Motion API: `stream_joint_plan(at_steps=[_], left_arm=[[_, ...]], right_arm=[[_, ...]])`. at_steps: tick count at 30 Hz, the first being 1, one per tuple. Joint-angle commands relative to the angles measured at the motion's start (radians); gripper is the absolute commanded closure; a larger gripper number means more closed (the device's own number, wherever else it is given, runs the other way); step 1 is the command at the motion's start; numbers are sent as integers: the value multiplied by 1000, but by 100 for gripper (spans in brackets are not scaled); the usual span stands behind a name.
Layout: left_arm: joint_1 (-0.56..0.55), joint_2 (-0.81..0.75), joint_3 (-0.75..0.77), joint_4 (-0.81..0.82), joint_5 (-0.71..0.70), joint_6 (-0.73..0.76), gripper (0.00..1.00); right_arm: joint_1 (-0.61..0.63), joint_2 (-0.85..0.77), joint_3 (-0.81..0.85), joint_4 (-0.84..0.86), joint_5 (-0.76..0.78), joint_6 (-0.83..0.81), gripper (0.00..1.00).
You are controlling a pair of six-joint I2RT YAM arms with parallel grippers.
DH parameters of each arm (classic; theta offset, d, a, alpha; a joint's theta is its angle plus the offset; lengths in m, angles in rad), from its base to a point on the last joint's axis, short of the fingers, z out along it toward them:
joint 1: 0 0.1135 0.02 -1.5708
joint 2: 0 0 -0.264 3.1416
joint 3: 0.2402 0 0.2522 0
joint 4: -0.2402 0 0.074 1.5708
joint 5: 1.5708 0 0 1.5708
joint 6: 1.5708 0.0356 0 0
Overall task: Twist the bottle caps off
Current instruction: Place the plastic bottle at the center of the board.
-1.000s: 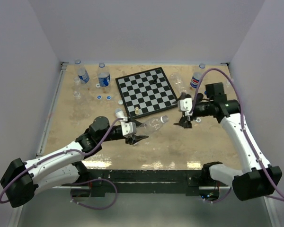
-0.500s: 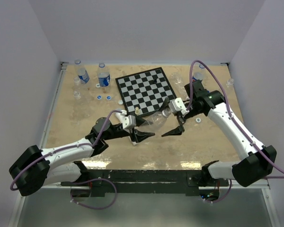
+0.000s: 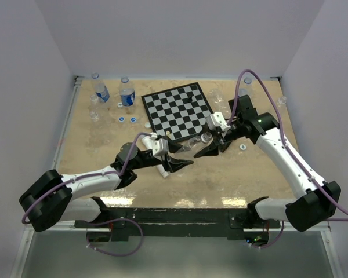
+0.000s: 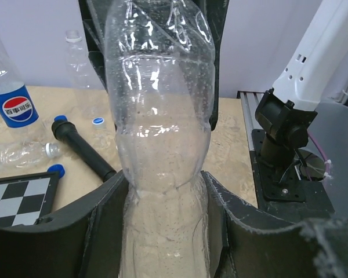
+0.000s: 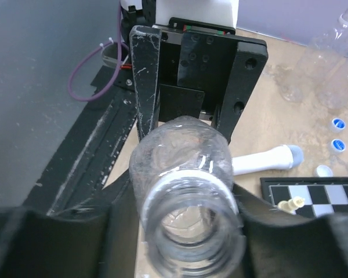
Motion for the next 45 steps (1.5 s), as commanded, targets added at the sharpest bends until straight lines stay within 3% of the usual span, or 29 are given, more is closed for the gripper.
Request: stream_joint_plan(at_steps=[1,4,6,7,10,15,18,22,28,35,45], left_arm=[[6,-7,37,30,-76,-16,67],[6,-71,34,-64,-142,10,33],[6,-145,39,-155,-180,49,5],[7,-185,48,-224,-192,68,0],[9,-300,115,-470,-255,141,0],[10,-432,215,-917,-483,293,0],[10,-502,172,-1022,-603,324,0],[9,-574,94,-961,-639,314,0],[9,-570,100,-974,-627,310,0],[10,-593,96,-976,-623,310,0],[10,-605,91,-974,-617,320,0]], right_arm=[[16,-52,-15,117,-41,151,67],[4,-86,-25,197,16,259,71],[-35,-106,-23,223,49,300,71],[-56,-115,-20,234,77,317,71],[-116,-149,-15,252,239,357,72],[-199,-185,-21,211,615,386,72],[-294,-216,-44,190,718,400,71],[-406,-225,-61,165,851,420,70],[-529,-199,-138,245,979,483,69],[-638,-114,-207,348,959,503,67],[-701,44,-213,469,913,506,64]])
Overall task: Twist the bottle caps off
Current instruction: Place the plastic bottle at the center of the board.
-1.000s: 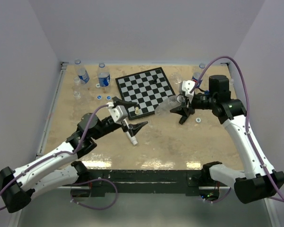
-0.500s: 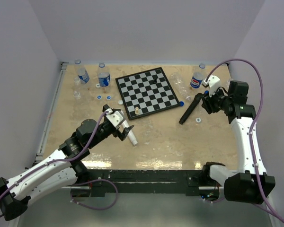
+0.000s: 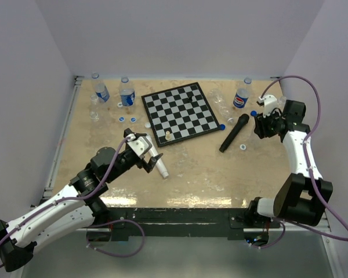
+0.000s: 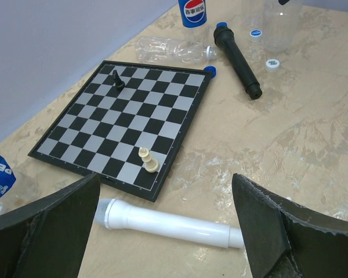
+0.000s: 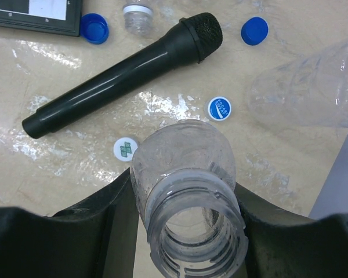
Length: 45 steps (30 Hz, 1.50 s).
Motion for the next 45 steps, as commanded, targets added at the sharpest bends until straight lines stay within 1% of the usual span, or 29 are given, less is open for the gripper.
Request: stream_joint_plan(at_steps=[1,8,12,14,22,30,34,45], left_arm=[[3,-9,-3,23,-10,21,0],[3,-1,-6,26,-11,26,0],[3,0,-6,27,-10,27,0],[3,0,-6,27,-10,27,0],[3,-1,-6,26,-11,27,0],[3,-1,-8,26,-11,26,0],[3,0,-6,26,-16,27,0],[3,5,-4,26,-30,16,0]], right_arm=[[-21,43,16,92,-30,16,62],[-27,60,-10,118,-59,11,55],[-30,49,-12,108,-75,8,42],[-30,46,-15,106,-76,8,38],[-33,29,-7,77,-98,-10,32],[-33,-2,5,30,-124,-48,30],[-32,-25,36,-19,-142,-76,28],[-33,-120,172,-133,-135,-102,25]])
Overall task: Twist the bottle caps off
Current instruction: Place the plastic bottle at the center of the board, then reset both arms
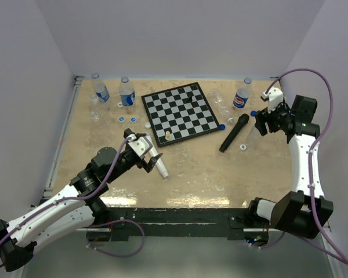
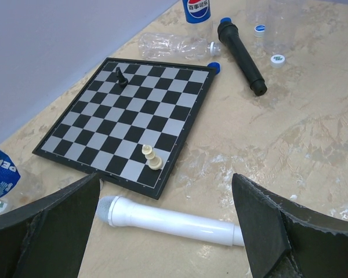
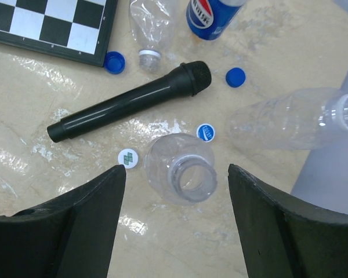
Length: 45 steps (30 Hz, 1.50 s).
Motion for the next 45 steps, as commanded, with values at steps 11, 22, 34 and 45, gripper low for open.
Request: stream_joint_plan(at_steps=[11,22,34,45], left_arm=[[104,66,137,-45,-10,-127,0],[271,257,545,-123,215,-365,0],[281,286,790,-239,176,-435,0],[281,182,830,-398,80,-438,0]], right_arm=[[-6,-119,351,-124,-117,55,17],[-5,-290,364,206,-165,436,2],[-6,-403,301,277,-186,552,2],[-6,-466,275,360,-128,750,2]])
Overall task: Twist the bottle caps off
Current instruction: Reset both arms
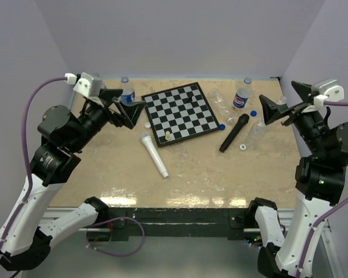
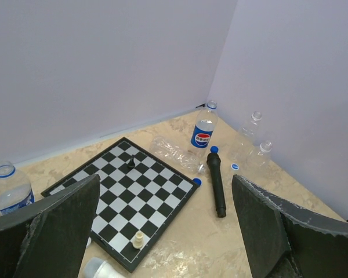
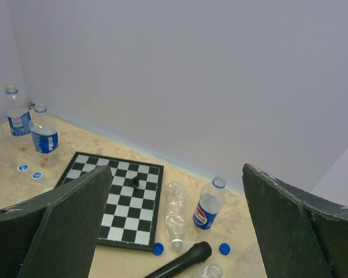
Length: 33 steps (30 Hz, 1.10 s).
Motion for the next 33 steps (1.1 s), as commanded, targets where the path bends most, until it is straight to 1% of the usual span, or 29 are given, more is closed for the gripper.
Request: stream_joint_plan(at_steps=[1,8,14,18,24,28,33], left_arm=[[6,-53,33,-65,-32,-18,0],[6,-79,33,-89,-23,10,0],[6,-88,24,-104,-26,37,0],[6,-107,-10,-60,-26,60,0],[6,-75,-36,15,-23,100,0],[6,-76,-90,105,-2,144,0],[6,-73,-153,161,-9,191,0]], right_arm=[[-3,-22,-2,75,54,122,2],[-4,-41,-7,83,134,185,2],[-3,-47,-22,97,160,208,2],[-3,-51,-15,89,189,205,2],[-3,-48,-2,64,205,177,2],[-8,-50,-30,74,198,181,2],[-29,-44,-42,72,197,183,2]])
